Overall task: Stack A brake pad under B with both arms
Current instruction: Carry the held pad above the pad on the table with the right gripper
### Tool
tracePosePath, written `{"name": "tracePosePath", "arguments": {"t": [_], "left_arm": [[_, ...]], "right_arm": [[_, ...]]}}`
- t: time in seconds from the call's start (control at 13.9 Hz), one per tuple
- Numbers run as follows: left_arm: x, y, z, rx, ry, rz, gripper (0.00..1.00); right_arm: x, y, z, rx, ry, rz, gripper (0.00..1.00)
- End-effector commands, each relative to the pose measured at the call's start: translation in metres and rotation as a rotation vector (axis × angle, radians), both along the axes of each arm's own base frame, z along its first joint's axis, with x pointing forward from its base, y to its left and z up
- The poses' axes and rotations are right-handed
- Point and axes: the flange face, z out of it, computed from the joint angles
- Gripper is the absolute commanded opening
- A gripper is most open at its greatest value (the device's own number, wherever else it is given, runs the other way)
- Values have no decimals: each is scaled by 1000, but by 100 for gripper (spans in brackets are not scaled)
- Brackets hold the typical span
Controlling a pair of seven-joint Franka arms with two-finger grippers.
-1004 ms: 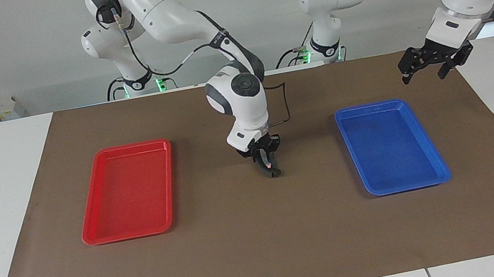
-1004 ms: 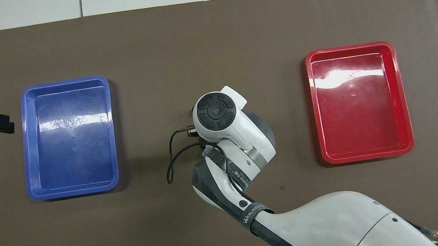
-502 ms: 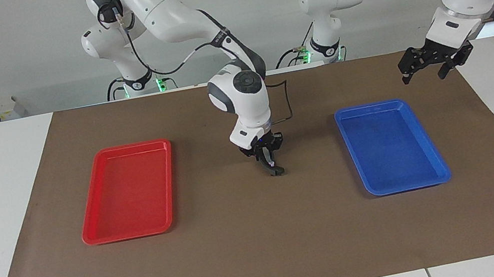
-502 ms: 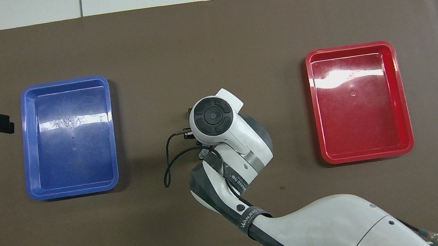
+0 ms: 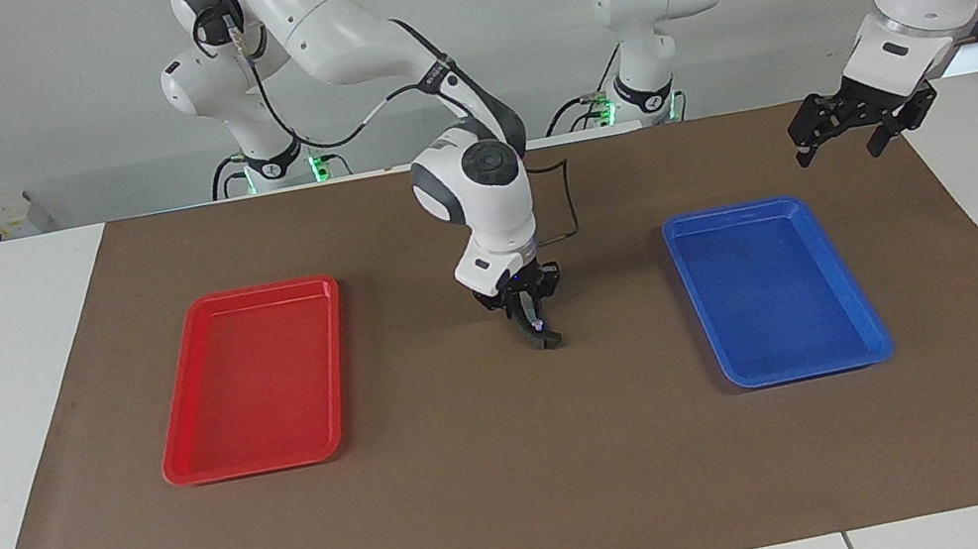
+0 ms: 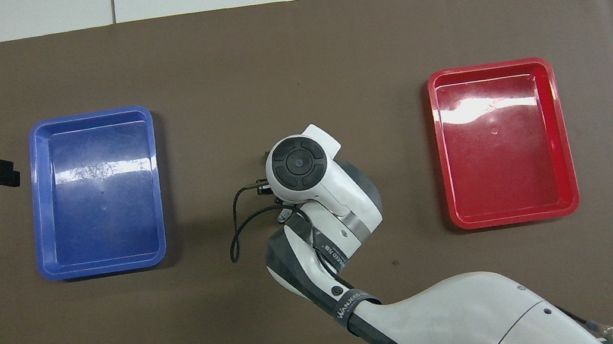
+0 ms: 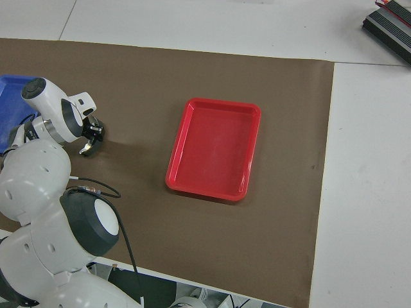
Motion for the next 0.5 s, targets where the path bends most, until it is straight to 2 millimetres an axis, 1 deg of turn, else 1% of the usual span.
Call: {"name": "tracePosePath", "arguments": {"t": [0.0,0.22,0.29,0.36,0.43], "left_arm": [[-7,3,1,-13,-6,2,100],[-7,3,1,-13,-6,2,100],[-7,3,1,-13,-6,2,100],[-7,3,1,-13,-6,2,100],[-7,3,1,-13,-6,2,100]], "right_arm": [[-9,-6,-1,20,-25,-22,100],[-8,-5,4,7,-12,-21,100],[-5,-4,14,-6,-9,-16,100],[0,-12,28,-11,-11,-28,100],[5,-23,49,-2,-29,-44,100]]}}
